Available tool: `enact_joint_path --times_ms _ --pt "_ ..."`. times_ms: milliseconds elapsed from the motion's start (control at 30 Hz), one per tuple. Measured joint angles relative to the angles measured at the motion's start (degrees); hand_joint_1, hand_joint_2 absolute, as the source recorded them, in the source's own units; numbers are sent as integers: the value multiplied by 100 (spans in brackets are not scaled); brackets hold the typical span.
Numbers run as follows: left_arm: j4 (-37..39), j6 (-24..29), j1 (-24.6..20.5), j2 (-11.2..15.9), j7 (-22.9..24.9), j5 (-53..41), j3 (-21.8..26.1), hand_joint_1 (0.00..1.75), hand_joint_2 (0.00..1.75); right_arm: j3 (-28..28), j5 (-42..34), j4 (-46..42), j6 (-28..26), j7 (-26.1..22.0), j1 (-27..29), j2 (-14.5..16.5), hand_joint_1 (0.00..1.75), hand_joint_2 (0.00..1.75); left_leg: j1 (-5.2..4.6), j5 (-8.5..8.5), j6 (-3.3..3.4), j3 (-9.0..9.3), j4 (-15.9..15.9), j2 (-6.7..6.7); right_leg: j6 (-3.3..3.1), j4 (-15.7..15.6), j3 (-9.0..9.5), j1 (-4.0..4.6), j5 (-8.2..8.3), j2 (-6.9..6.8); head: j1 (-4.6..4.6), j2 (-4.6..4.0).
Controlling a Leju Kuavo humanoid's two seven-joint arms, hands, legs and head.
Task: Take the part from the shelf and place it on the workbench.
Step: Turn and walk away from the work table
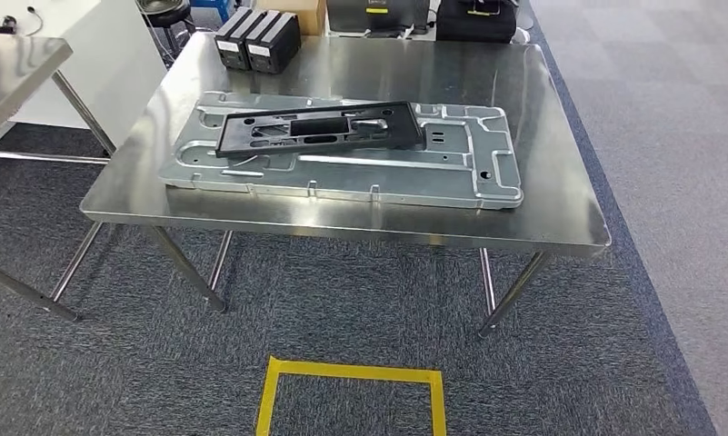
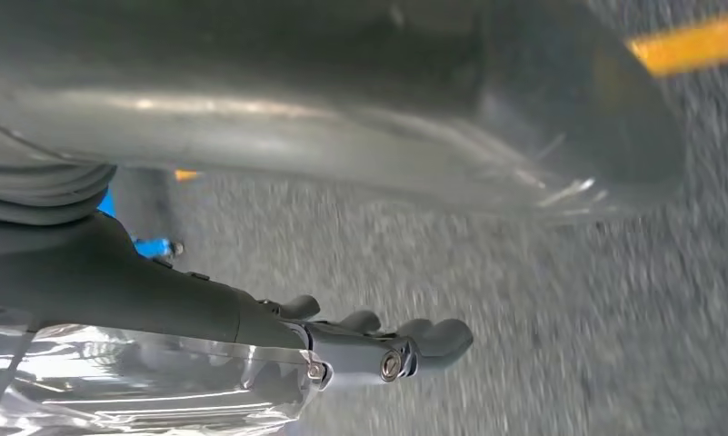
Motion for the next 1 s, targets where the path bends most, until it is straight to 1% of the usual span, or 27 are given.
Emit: enact_joint_path --times_ms 67,100,133,167,200,233,267,300,333,367,400,433,467,500,567,600,633,667,733,767,800,833,867,900,933,967,1000 --pt "0 1 0 -4 -1 0 -2 0 0 0 5 30 10 10 5 23 0 0 -12 70 77 -37 -77 12 76 -16 -17 -23 80 0 1 0" --pt "0 1 0 -8 1 0 -3 0 0 0 7 38 11 13 10 24 0 0 -5 137 125 -88 -86 24 108 30 -48 -32 -4 11 1 0" --pt "0 1 -1 -13 1 0 -3 0 0 0 7 47 12 15 15 26 0 0 5 217 166 -155 -100 35 134 176 -102 -35 -216 26 1 0" --pt "0 1 -3 -17 2 0 -4 0 0 0 7 53 16 16 17 27 0 0 13 294 196 -234 -103 46 156 431 -176 -47 -525 41 1 0" --pt "0 1 -4 -20 2 0 -4 0 0 0 7 56 21 16 17 28 0 0 12 365 212 -326 -98 49 176 774 -260 -49 -850 50 2 0" --pt "0 1 -3 -21 2 0 -4 0 0 0 7 59 26 16 17 29 0 0 10 436 216 -425 -86 50 196 1147 -327 -52 -1081 55 2 0" --pt "0 1 -2 -21 2 0 -4 0 0 0 7 62 29 16 17 30 0 0 9 502 212 -528 -65 52 214 1446 -352 -55 -1154 56 2 0" --pt "0 1 -2 -22 2 0 -4 0 0 0 7 64 36 16 16 32 0 0 9 563 203 -637 -36 54 226 1607 -310 -58 -1082 57 2 0" --pt "0 1 -2 -25 2 0 -4 0 0 0 7 67 55 17 16 33 0 0 9 619 191 -747 2 55 230 1586 -182 -64 -917 56 2 0" --pt "0 2 -4 -30 2 0 -5 0 0 0 3 69 101 26 12 33 0 0 10 671 175 -854 46 54 226 1356 52 -72 -746 56 2 0" --pt "0 5 -6 -36 3 0 -8 0 0 0 -7 70 168 44 5 39 0 0 8 716 154 -950 96 53 213 973 369 -78 -664 56 2 0" --pt "0 9 -8 -42 4 0 -11 0 0 0 -26 70 240 68 -4 47 0 0 3 754 128 -1033 145 52 191 512 701 -70 -690 58 1 0" --pt "0 13 -11 -46 6 0 -14 0 0 -2 -53 72 304 93 -14 73 0 0 -1 797 95 -1094 184 53 159 122 953 -57 -771 60 1 0" --pt "0 17 -13 -49 9 0 -17 0 0 -4 -82 73 343 112 -22 104 0 0 -2 841 61 -1133 206 58 122 -131 1092 -36 -854 63 1 0" --pt "0 22 -12 -51 13 0 -21 0 0 -11 -141 77 388 123 -20 180 0 0 8 927 -13 -1188 214 67 32 -266 1072 -22 -843 65 1 0" --pt "0 25 -7 -52 15 0 -22 0 0 -19 -172 79 408 115 -18 212 0 0 18 876 -46 -1228 250 60 -14 -271 1012 -26 -779 67 2 0" --pt "0 25 2 -56 18 0 -23 0 0 -30 -207 81 435 97 -18 241 0 0 27 713 -76 -1287 367 47 -61 -277 942 -33 -708 67 1 0" --pt "0 26 8 -62 20 -2 -25 0 0 -44 -239 82 465 71 -22 269 0 0 37 449 -100 -1361 586 33 -98 -283 861 -35 -633 68 1 0" --pt "0 26 6 -77 22 -3 -32 0 0 -73 -262 82 550 5 -27 309 0 0 54 -133 -134 -1502 1262 20 -138 -271 687 -16 -496 75 1 0" --pt "0 26 -1 -81 22 -4 -37 0 0 -82 -246 82 612 -27 -25 327 0 0 58 -269 -147 -1531 1581 20 -141 -258 592 -8 -429 79 1 0" --pt "0 26 -7 -85 24 -2 -45 0 0 -87 -219 83 686 -57 -22 340 0 0 59 -257 -153 -1500 1774 19 -138 -237 489 -2 -363 83 1 0" --pt "0 25 -13 -88 27 -2 -55 0 0 -90 -187 84 762 -80 -20 354 0 0 59 -124 -154 -1386 1788 18 -127 -206 381 0 -300 89 1 0" --pt "0 23 -19 -91 29 -2 -65 0 0 -90 -163 84 828 -95 -18 367 0 0 60 56 -147 -1180 1605 16 -111 -169 275 1 -245 95 0 0" --pt "0 22 -30 -95 32 -2 -78 0 0 -90 -145 84 878 -103 -20 380 0 0 61 175 -133 -888 1250 4 -90 -125 181 0 -195 100 0 0" --pt "0 22 -44 -99 33 -2 -92 0 0 -90 -136 84 909 -103 -23 395 0 0 54 189 -110 -567 800 -16 -62 -82 102 6 -151 108 -1 0" --pt "0 22 -59 -102 35 -2 -109 0 0 -90 -128 84 927 -100 -25 409 0 0 45 130 -76 -318 410 -37 -29 -51 48 12 -104 108 -1 0" --pt "0 22 -70 -103 37 -1 -126 0 0 -90 -122 84 940 -96 -26 419 0 0 31 50 -35 -164 132 -56 5 -34 14 15 -53 106 0 0"
